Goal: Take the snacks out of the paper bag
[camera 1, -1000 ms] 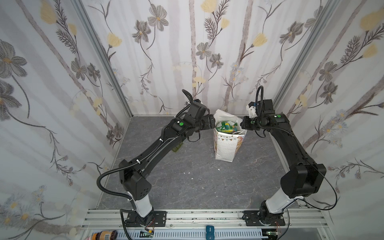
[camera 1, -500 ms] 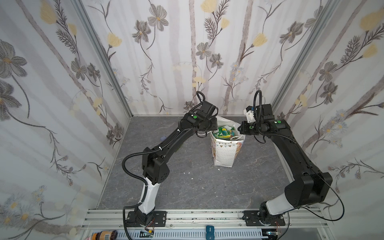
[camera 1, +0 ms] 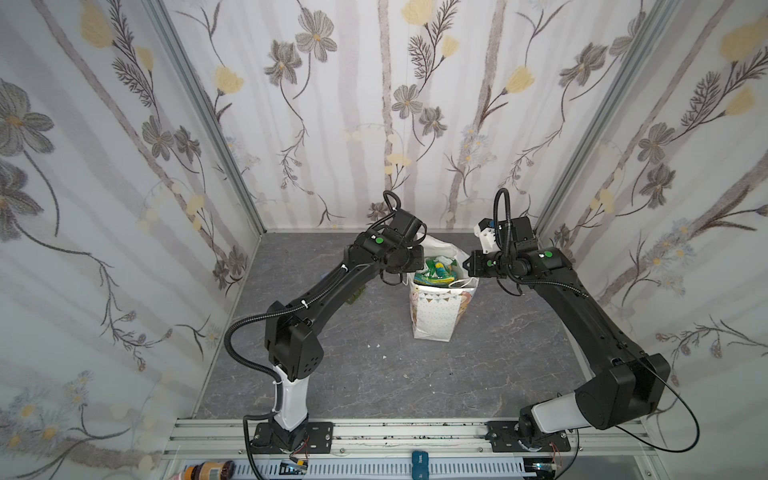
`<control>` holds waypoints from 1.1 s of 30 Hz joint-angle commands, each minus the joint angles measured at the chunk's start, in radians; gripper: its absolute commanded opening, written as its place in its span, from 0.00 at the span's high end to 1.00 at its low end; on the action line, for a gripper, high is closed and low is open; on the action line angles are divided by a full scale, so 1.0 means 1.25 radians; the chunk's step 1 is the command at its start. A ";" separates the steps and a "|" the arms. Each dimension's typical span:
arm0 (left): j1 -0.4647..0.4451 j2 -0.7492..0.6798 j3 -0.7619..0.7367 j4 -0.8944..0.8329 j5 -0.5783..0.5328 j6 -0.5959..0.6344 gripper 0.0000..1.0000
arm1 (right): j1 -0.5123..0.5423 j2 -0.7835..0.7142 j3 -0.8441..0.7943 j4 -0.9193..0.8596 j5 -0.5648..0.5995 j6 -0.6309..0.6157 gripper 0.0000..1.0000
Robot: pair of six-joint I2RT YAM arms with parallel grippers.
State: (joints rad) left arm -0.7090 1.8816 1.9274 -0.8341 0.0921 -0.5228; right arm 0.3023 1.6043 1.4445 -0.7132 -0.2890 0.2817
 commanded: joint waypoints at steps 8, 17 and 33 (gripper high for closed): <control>-0.001 -0.287 -0.294 0.058 -0.002 -0.034 1.00 | 0.154 -0.108 -0.120 0.205 -0.006 0.161 0.99; -0.001 -0.477 -0.482 0.024 -0.026 -0.074 0.99 | 0.315 -0.138 -0.172 0.256 0.067 0.272 0.94; 0.000 -0.577 -0.520 0.036 -0.097 -0.054 0.56 | 0.363 -0.155 -0.109 0.222 0.186 0.265 0.46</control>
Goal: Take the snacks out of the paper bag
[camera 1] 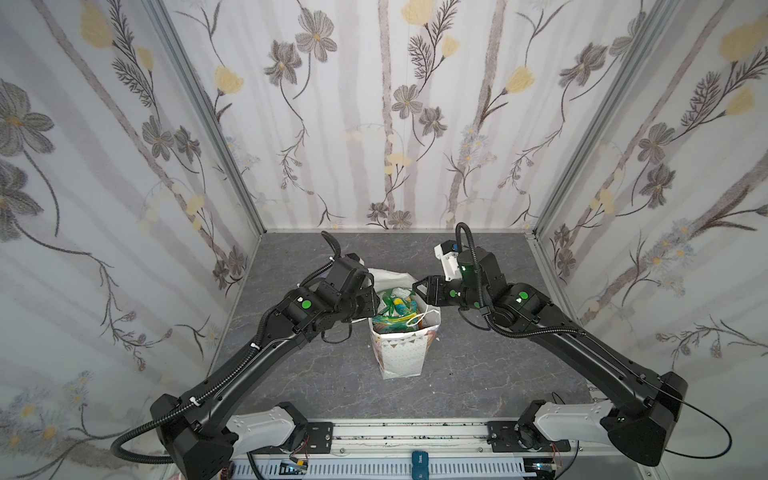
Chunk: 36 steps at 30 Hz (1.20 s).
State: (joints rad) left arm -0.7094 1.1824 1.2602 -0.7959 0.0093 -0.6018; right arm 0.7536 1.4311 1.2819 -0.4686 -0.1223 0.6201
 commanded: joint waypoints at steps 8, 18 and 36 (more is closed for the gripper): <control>-0.025 -0.039 0.147 -0.054 -0.044 0.056 0.52 | 0.001 -0.104 0.059 0.037 0.144 -0.062 0.30; -0.146 0.121 0.336 -0.153 -0.115 0.126 0.52 | 0.001 -0.196 0.030 0.046 0.116 -0.100 0.02; -0.183 0.286 0.269 -0.117 -0.159 0.089 0.45 | 0.000 -0.244 -0.040 0.042 0.077 -0.094 0.00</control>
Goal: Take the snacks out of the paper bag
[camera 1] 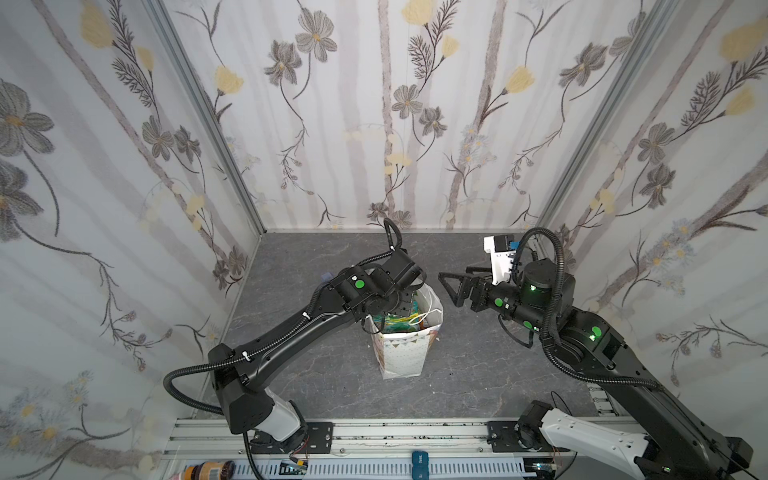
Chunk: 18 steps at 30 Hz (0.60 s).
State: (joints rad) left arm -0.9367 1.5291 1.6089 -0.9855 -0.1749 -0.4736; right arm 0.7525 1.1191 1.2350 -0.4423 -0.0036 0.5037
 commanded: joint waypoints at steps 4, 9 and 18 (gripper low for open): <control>0.000 0.041 -0.024 0.037 -0.011 -0.020 0.45 | 0.001 0.006 -0.005 0.018 -0.024 -0.002 0.00; 0.000 0.063 -0.041 0.054 0.002 -0.032 0.54 | 0.001 0.001 -0.010 0.015 -0.024 -0.005 0.00; -0.001 0.044 -0.045 0.062 -0.008 -0.043 0.88 | 0.001 -0.020 -0.011 0.014 0.005 -0.007 0.00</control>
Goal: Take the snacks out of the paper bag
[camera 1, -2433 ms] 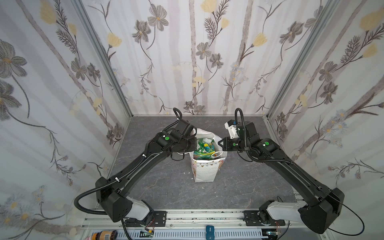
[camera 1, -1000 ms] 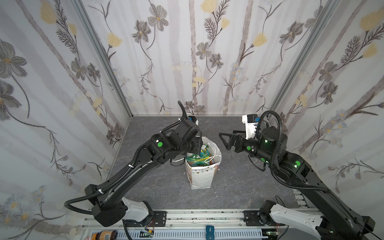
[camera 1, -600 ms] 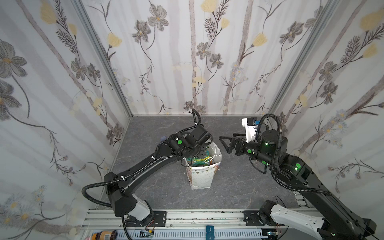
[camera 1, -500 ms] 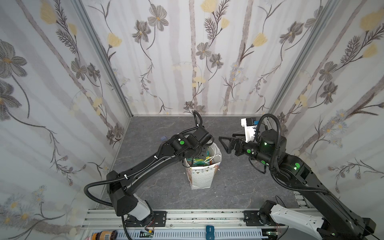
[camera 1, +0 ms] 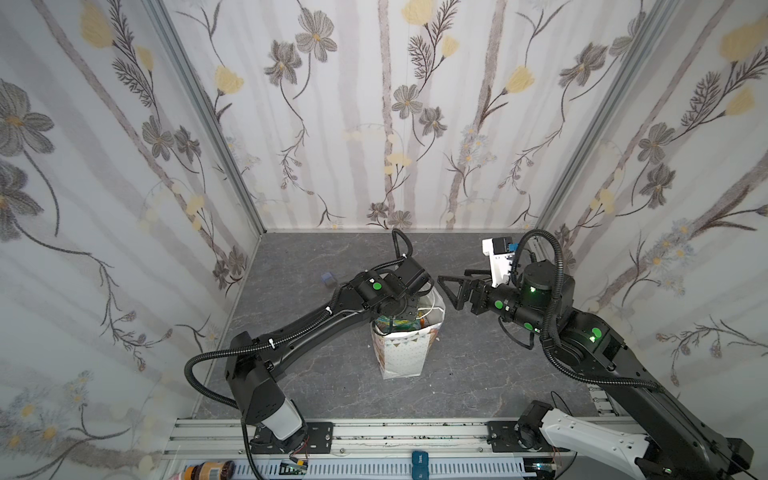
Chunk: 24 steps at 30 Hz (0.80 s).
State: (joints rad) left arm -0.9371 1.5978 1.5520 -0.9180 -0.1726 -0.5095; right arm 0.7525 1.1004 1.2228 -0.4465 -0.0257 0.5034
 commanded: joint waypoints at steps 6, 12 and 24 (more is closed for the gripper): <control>0.000 -0.045 0.000 0.024 0.008 -0.008 1.00 | 0.001 -0.033 -0.007 0.036 0.041 -0.006 0.00; 0.000 -0.080 0.023 0.016 -0.011 0.004 1.00 | 0.001 -0.061 -0.020 0.058 0.068 0.002 0.00; -0.001 -0.107 0.128 -0.028 -0.079 0.061 1.00 | 0.001 -0.078 -0.022 0.076 0.076 0.009 0.00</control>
State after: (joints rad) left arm -0.9352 1.4742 1.6825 -0.9543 -0.2222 -0.4652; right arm 0.7525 1.0046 1.1965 -0.3931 0.0589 0.5076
